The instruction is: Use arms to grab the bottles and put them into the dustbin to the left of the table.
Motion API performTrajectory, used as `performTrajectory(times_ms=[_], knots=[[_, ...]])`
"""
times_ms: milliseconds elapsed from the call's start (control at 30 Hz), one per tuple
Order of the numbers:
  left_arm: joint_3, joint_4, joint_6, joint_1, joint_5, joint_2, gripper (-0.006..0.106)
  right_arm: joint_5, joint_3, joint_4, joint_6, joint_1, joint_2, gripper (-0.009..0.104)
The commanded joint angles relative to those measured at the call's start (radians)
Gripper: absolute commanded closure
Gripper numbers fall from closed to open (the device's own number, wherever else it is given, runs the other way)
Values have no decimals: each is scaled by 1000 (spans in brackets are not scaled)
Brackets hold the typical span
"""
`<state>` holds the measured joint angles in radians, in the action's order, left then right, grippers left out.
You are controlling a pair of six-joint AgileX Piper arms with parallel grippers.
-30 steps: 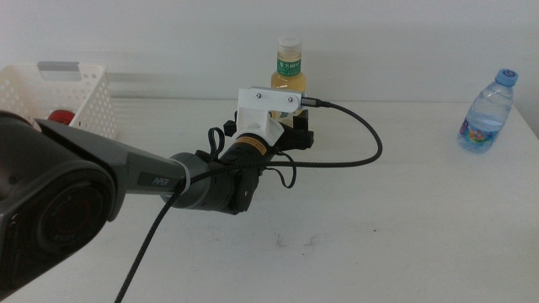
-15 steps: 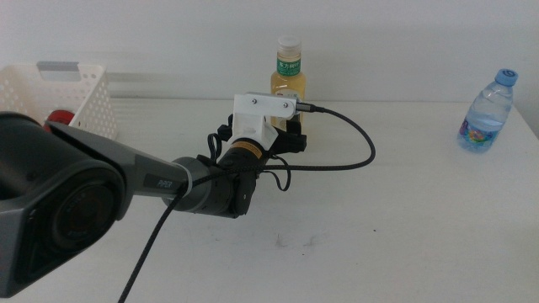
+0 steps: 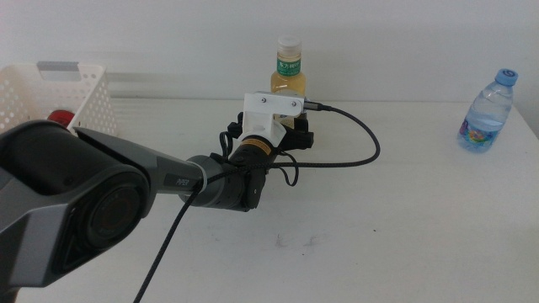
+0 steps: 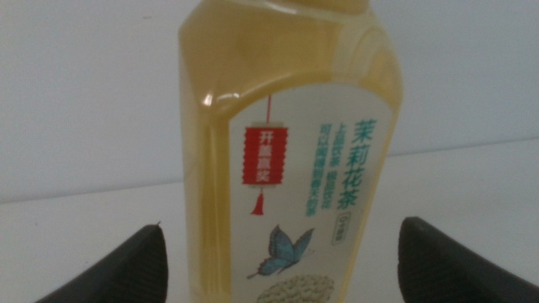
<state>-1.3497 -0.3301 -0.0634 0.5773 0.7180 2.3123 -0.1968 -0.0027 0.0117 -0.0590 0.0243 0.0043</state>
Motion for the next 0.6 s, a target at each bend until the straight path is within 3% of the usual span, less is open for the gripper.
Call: performTrajectory(times_ms=[0,567], knots=[[-19,4,0,-9,-1,10,7,10,3,8,6,-5,-4,2],[-169,70,-7,-35,-101,73,7,10,3,8,6,-5,-4,2]])
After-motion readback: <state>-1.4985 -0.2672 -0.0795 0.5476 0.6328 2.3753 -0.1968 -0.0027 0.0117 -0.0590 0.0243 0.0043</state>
